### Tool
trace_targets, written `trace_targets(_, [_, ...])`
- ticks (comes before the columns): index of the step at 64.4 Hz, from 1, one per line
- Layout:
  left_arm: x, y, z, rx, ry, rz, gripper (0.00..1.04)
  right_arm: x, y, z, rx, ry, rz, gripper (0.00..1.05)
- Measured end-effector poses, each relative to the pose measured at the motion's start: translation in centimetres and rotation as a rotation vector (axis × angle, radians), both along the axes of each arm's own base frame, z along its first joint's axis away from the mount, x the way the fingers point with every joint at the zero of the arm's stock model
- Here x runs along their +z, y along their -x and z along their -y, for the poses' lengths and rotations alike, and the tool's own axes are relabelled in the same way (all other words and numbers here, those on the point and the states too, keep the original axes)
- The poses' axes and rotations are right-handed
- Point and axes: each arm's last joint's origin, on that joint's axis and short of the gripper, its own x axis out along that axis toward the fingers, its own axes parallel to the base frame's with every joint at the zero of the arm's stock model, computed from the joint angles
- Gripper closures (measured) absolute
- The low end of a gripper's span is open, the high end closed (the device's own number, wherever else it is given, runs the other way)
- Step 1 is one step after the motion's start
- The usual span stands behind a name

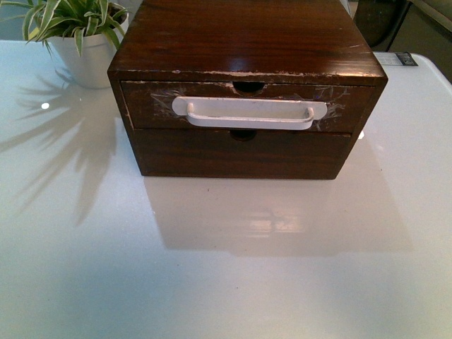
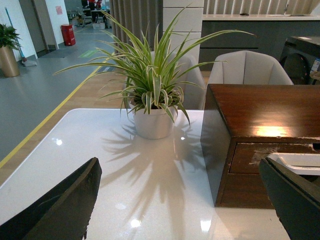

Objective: Open drawer

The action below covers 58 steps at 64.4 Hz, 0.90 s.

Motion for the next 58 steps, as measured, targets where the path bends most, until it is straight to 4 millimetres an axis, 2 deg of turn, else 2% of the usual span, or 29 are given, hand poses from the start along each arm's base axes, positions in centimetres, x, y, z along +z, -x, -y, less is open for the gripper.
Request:
trace_targets(50, [0.0,0.0,0.0,0.0,0.0,0.0,0.08,0.0,0.0,0.0,0.0,0.0,0.0,0.09])
trace_targets(52, [-0.12,-0.03,0.0,-0.01,0.013,-0.03,0.08,-0.01,0.0,0.0,0.0,0.0,-0.001,0.09])
trace_targets(55, [-0.05,-0.06,0.23,-0.098,0.12,-0.263,0.08,-0.13,-0.07,-0.1,-0.068,-0.036,-0.147,0.09])
trace_targets(58, [-0.2,-0.16,0.43,-0.121,0.171,-0.397,0.08,-0.1,-0.41,-0.29,-0.125,-0.012,-0.324,0.09])
